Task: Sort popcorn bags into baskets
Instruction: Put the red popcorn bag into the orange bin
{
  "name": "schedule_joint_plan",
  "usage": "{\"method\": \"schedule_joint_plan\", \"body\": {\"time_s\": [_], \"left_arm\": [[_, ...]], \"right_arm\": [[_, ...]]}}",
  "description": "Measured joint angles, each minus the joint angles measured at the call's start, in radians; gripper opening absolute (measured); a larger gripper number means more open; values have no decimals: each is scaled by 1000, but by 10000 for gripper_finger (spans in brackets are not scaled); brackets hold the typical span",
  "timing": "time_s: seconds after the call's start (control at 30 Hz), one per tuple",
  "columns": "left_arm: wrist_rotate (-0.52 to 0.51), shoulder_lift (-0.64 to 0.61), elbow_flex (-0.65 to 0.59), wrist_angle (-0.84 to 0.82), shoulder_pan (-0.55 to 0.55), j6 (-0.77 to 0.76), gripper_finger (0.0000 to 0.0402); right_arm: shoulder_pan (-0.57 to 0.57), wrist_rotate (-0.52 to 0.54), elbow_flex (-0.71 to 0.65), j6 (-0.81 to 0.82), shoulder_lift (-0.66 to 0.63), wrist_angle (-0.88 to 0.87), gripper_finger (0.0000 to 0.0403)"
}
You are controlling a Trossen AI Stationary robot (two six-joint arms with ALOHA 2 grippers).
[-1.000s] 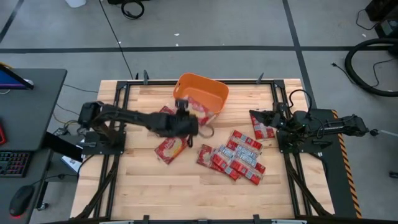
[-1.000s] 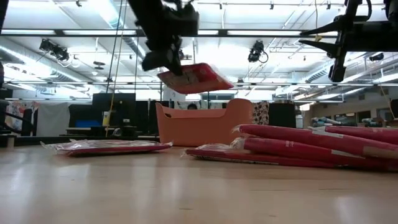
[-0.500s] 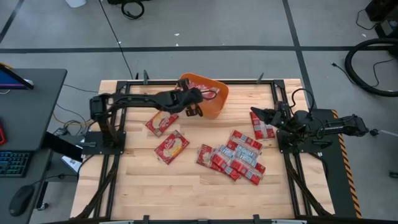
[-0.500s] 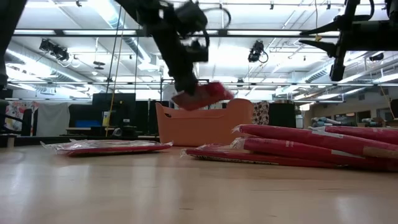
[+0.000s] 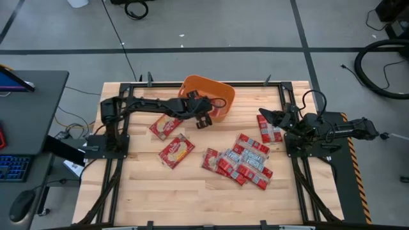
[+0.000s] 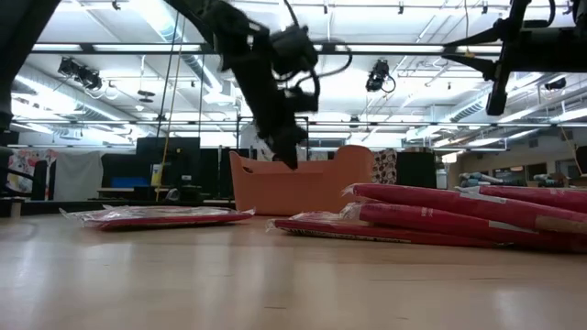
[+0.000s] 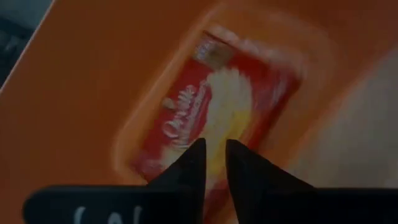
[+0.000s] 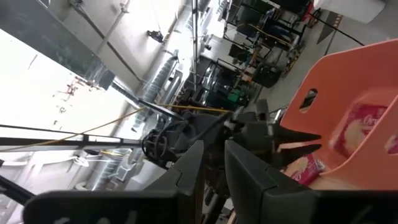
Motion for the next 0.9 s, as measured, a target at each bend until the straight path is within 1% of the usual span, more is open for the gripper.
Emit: {"method": "schedule_joint_plan", "body": {"time_s": [0.13,0.23,0.37,0.47,0.57,0.63,0.7,0.8,0.9], "left_arm": [[3,-45,36,-94,-9,-9,78],[49,-72,71,-140,-20,-133,79],[212,-108,85,-149,-51,-281,79],[379,-109,82,-167,-80,-395,79],[507,-112,83,-173,-131,-427,79],[556,-101,83,-179,-180,-419,79],[579,-99,81,-191,-232,-417,79],[588,-101,83,-199,-294,-424,80],[623,-101,83,-275,-315,-498,80]], "right_arm": [[0,-3,0,-1,0,1,68],[0,-4,0,-4,0,1,68],[0,-32,0,-10,0,-1,68],[1,-72,0,-11,0,-1,68],[1,-110,0,11,2,-7,68],[1,-153,0,23,11,-23,68],[1,-197,7,39,31,-52,68],[1,-283,54,48,76,-167,68],[1,-380,134,20,146,-313,68]]}}
